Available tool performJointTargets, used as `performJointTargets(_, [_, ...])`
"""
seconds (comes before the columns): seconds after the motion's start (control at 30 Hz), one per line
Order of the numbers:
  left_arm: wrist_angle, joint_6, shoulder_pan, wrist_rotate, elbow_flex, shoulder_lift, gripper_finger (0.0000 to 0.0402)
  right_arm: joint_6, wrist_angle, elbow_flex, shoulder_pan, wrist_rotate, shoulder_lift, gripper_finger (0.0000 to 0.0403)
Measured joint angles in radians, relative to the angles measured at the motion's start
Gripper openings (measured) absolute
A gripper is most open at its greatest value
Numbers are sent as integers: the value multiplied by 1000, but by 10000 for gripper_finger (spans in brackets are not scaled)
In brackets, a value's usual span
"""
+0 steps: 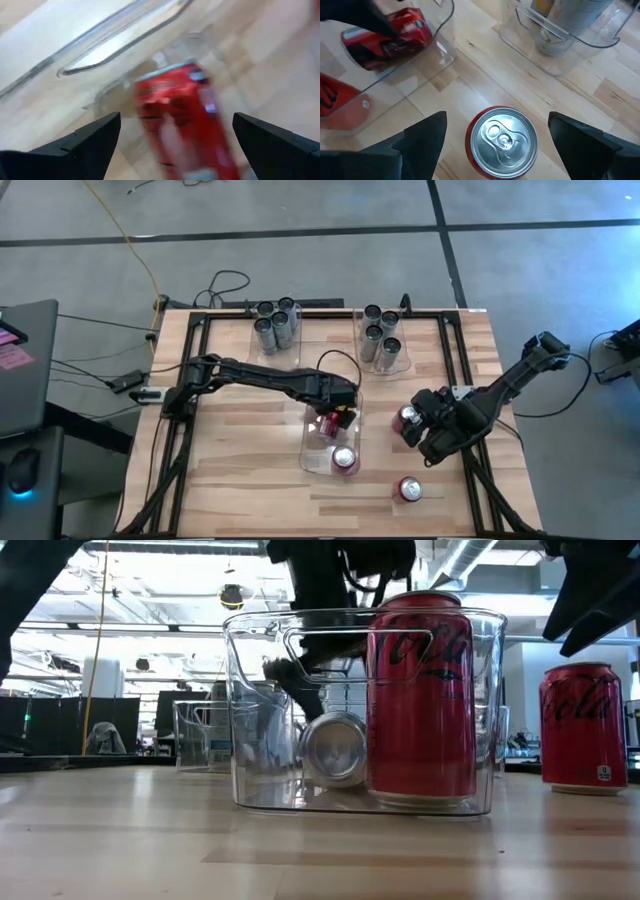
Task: Sort soda cans
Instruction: Adjust the red soda cans in the center transparent bin
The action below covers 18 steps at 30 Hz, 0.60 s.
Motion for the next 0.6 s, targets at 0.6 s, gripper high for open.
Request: performJointTargets(0.6, [-111,97,-37,-24,18,101,331,19,0,1,43,0,0,366])
